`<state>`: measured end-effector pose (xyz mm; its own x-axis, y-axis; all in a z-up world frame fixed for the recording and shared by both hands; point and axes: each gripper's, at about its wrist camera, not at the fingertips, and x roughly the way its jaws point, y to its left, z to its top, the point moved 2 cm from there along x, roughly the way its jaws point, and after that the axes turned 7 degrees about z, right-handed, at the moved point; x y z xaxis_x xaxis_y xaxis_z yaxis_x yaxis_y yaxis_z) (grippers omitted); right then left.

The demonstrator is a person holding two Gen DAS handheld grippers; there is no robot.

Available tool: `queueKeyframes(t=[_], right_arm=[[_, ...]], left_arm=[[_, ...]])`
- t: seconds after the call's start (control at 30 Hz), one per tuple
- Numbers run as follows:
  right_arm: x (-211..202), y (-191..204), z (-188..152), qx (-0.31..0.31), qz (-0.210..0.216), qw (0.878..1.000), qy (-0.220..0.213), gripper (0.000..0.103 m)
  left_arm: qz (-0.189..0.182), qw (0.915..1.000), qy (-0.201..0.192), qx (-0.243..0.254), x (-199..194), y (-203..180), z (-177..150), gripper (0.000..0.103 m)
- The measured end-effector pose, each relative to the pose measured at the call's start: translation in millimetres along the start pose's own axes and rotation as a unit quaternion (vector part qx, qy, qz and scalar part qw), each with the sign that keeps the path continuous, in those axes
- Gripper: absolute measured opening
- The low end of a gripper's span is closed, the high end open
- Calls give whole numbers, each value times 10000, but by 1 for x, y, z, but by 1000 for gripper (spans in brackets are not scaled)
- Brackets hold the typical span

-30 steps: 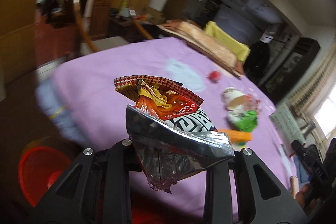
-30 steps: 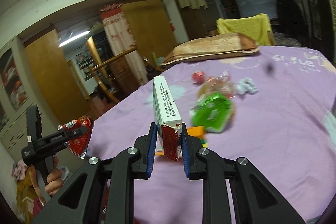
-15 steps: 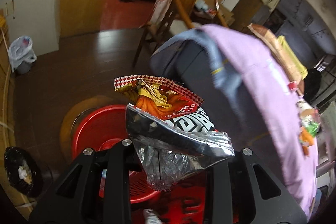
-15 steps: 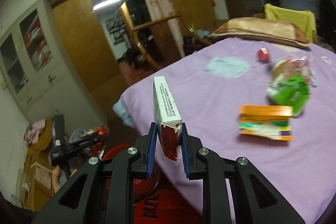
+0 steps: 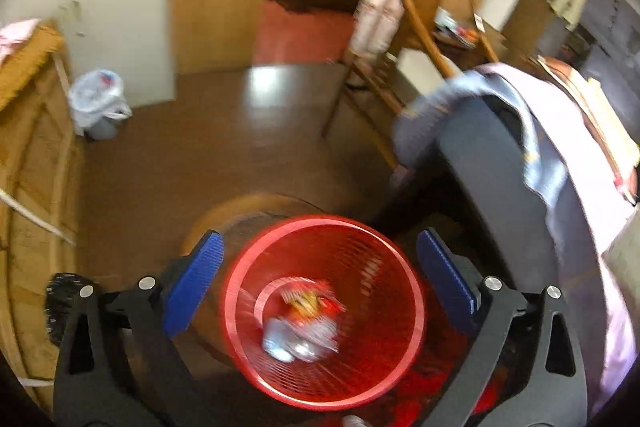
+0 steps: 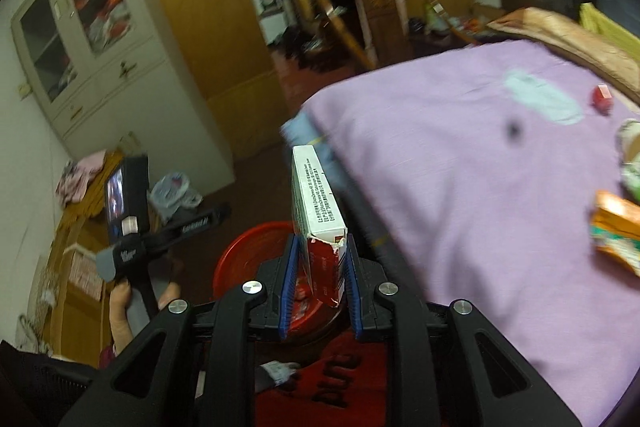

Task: Collect trash
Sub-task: 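Drop the chip bag and medicine box into the wastebasket, opening both tools, then bring both tools back over the table toward the orange-striped box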

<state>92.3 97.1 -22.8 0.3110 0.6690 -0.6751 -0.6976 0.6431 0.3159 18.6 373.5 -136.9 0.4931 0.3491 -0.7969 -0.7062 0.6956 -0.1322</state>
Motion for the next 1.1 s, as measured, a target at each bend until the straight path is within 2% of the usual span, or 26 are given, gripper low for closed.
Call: queueKeyframes(t=[0.07, 0.17, 0.2, 0.23, 0.27, 0.37, 0.7, 1.1], right_arm=[[19, 12, -1, -79, 137, 9996, 216, 22], [52, 30, -1, -211, 396, 9975, 543, 27], [63, 36, -1, -237, 485, 9963, 664, 33], [76, 42, -2, -256, 582, 9946, 825, 50], [83, 45, -2, -279, 587, 9939, 895, 54], [86, 52, -5, -484, 384, 9942, 875, 54], [44, 25, -4, -281, 29, 9987, 426, 56], [-52, -21, -11, 36, -321, 9973, -659, 69]], left_arm=[[176, 9997, -64, -144, -4, 13, 2, 94], [152, 9990, -35, -422, -4, 29, 7, 95], [122, 9987, -18, -500, -4, 34, 8, 95], [113, 9985, -11, -545, -5, 33, 10, 95], [116, 9982, -14, -592, -6, 37, 11, 95], [168, 9979, -47, -616, -4, 35, 12, 95], [51, 9990, 3, -444, -7, 18, 8, 95], [7, 9975, -573, 423, -74, -50, 3, 95]])
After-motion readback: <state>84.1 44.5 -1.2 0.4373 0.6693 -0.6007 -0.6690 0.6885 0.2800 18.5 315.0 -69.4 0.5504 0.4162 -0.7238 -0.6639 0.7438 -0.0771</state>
